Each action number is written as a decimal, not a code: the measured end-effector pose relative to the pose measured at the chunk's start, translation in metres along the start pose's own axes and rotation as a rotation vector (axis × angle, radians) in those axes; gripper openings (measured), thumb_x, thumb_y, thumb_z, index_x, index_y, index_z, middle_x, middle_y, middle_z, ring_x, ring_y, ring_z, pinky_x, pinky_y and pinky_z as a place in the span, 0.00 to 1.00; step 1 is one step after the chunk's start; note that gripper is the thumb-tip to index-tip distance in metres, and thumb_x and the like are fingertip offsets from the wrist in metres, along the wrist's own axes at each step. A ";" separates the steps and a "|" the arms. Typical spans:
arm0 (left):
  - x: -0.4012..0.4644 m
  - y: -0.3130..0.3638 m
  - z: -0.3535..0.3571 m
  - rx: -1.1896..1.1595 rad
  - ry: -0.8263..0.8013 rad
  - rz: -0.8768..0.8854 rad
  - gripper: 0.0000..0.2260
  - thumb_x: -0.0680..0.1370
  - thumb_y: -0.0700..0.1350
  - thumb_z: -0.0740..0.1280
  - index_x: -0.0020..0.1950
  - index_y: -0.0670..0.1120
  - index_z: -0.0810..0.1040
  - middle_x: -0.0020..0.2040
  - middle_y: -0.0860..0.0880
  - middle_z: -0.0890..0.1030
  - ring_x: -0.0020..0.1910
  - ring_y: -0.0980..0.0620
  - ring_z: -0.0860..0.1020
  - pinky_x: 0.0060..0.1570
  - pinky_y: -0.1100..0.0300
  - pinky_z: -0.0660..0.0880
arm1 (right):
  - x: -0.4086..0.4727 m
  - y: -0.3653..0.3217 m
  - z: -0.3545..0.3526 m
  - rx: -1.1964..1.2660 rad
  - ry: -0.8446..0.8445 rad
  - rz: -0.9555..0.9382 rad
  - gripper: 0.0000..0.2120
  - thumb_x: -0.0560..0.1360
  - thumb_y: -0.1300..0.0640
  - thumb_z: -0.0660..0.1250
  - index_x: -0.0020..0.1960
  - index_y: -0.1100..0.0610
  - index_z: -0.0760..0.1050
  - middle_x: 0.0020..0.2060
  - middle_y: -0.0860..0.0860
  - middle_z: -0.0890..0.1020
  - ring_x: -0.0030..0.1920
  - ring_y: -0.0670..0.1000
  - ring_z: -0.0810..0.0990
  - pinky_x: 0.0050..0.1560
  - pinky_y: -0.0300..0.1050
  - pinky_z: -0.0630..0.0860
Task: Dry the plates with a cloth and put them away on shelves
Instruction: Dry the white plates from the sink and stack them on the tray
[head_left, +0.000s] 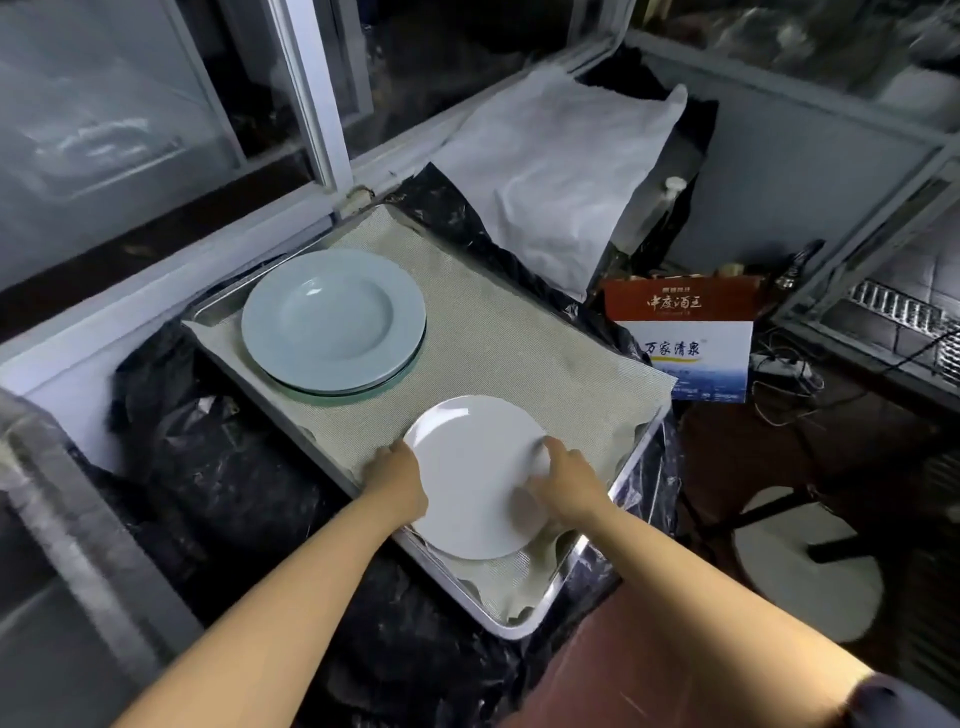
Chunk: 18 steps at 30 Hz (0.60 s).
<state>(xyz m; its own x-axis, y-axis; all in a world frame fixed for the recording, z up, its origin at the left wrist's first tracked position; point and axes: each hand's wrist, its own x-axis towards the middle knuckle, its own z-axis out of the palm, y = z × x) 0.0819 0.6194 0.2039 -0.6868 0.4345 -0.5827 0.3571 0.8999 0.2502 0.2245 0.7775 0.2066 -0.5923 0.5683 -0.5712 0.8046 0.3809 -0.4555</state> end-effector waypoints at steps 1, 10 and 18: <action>-0.001 0.001 0.001 0.030 0.013 -0.011 0.29 0.74 0.40 0.68 0.71 0.37 0.60 0.68 0.39 0.66 0.64 0.42 0.73 0.64 0.56 0.71 | -0.001 0.000 0.000 -0.006 -0.006 -0.006 0.28 0.77 0.53 0.62 0.75 0.52 0.57 0.64 0.59 0.69 0.63 0.61 0.71 0.60 0.51 0.69; -0.025 -0.004 0.006 0.028 0.157 0.077 0.31 0.76 0.49 0.66 0.74 0.40 0.58 0.69 0.41 0.67 0.67 0.42 0.66 0.68 0.52 0.65 | -0.026 -0.003 -0.004 -0.030 -0.029 -0.112 0.35 0.77 0.53 0.64 0.79 0.53 0.52 0.74 0.57 0.63 0.71 0.58 0.66 0.70 0.53 0.65; -0.083 -0.043 -0.028 -0.115 0.258 0.138 0.35 0.79 0.53 0.64 0.80 0.44 0.50 0.79 0.44 0.56 0.76 0.42 0.55 0.75 0.48 0.53 | -0.053 -0.050 -0.004 -0.057 0.010 -0.374 0.31 0.79 0.52 0.63 0.79 0.54 0.55 0.76 0.54 0.62 0.75 0.55 0.62 0.71 0.49 0.61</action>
<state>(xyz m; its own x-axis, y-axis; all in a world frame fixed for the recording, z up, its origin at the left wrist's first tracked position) 0.1060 0.5458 0.2632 -0.7803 0.5341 -0.3255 0.3938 0.8238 0.4077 0.2162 0.7308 0.2623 -0.8452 0.3897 -0.3657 0.5343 0.6034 -0.5919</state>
